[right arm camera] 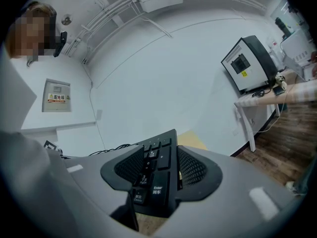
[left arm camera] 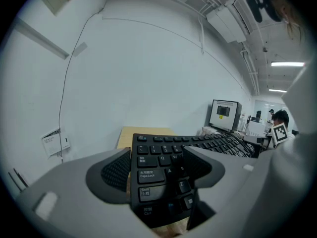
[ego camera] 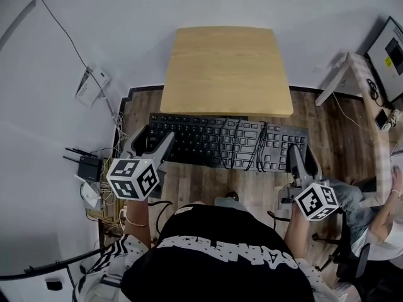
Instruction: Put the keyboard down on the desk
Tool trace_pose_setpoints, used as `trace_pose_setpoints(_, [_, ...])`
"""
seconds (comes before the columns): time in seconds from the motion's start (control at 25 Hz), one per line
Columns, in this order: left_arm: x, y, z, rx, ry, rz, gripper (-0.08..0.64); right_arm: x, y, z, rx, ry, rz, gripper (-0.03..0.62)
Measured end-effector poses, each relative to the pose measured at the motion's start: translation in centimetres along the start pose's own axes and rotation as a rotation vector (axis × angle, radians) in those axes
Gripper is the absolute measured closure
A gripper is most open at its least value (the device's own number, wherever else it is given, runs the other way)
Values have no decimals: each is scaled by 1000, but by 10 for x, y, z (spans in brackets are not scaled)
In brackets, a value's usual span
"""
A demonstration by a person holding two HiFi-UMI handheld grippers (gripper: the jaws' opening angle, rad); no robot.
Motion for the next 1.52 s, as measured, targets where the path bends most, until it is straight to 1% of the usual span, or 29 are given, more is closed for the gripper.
trace_pose_setpoints(0.28, [7,1,-2,-9,-11,-19,245,-1,-2,3,-11,-1,-14,379])
trace_pose_setpoints(0.52, [8,0,-3,-22,-26,-26,245,0,-3,4,-22,2,-7,379])
trace_pose_setpoints(0.76, [18,3,2,-28,-11,-44,245,-1,-3,4,-16,16,-22,379])
trace_pose_setpoints(0.88, [16,5,2,-15,-24,-44,247,-4,1,3,-13,5,-33,379])
trace_pose_setpoints(1.0, [17,6,3,0,-39,-64,247,-5,2,2,-3,2,-46,379])
trace_pose_setpoints(1.2, [20,8,3,3,-60,-89,247,-8,5,1,-8,4,-66,379])
trace_pose_setpoints(1.4, [18,6,-2,-9,-98,-73,249,-7,4,1,-30,-21,-65,379])
trace_pose_setpoints(1.52, [18,6,1,-14,-90,-79,250,-8,3,2,-27,-10,-66,379])
Point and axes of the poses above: the fingertips, and each gripper's own axes: z forward along the fingers, y to its left, x out of its underside, the point moved 3 cm from there along -z, backward along the fingers, and after that the axes turned 4 degrees about -z, right-handed, at the moved point
